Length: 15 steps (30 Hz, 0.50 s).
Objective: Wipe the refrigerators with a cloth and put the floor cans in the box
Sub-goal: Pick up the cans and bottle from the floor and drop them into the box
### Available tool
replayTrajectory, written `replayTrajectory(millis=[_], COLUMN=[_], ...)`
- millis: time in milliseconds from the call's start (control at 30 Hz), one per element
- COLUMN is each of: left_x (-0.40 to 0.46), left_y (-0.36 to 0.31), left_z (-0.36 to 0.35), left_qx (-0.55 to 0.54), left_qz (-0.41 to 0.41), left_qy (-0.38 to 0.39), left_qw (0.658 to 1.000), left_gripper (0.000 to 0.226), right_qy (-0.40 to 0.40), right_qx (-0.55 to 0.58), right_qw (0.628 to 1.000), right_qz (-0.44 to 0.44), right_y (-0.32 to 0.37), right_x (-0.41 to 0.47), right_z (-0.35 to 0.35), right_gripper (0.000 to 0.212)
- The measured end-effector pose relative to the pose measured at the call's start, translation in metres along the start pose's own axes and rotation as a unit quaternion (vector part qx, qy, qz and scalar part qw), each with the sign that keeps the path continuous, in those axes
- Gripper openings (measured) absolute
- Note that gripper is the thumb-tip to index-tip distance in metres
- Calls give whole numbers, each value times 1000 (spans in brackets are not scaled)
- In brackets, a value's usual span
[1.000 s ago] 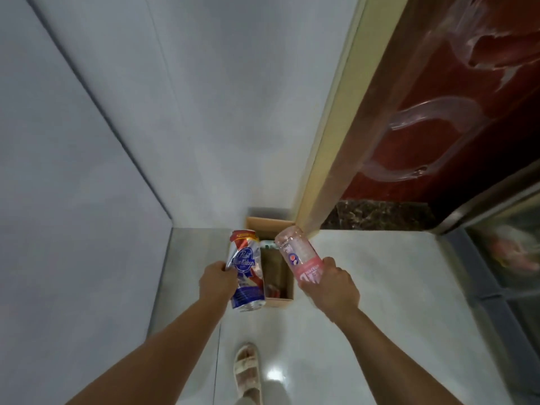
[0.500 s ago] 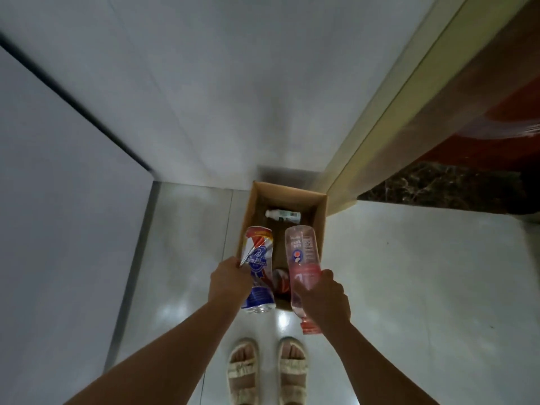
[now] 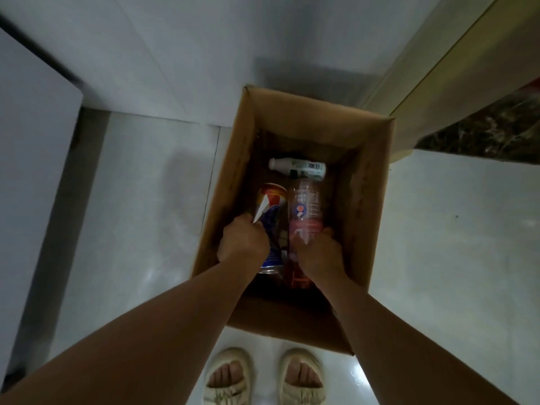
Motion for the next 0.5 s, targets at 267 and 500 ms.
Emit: replayTrajectory(millis=[267, 500], left_x=[45, 28], left_y=[28, 15], left_z=[-30, -22], left_qx=[-14, 34], left_qz=[20, 23], left_qy=[6, 33], left_qw=[1000, 999], left_gripper=[27, 27], right_qy=[11, 52], right_qx=[107, 95], right_qw=[992, 991], right_qz=[-70, -77], right_y=[-25, -18], right_x=[49, 29], right_z=[-27, -19], right_gripper=[62, 64])
Point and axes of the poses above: each hand's wrist, its own x-axis towards the middle knuckle, its own z-axis out of the back of the hand, y = z × x, the point moved 2 cm from there along x, towards the middle knuckle, and after that the axes turned 12 degrees about y, right-handed, at the moved point
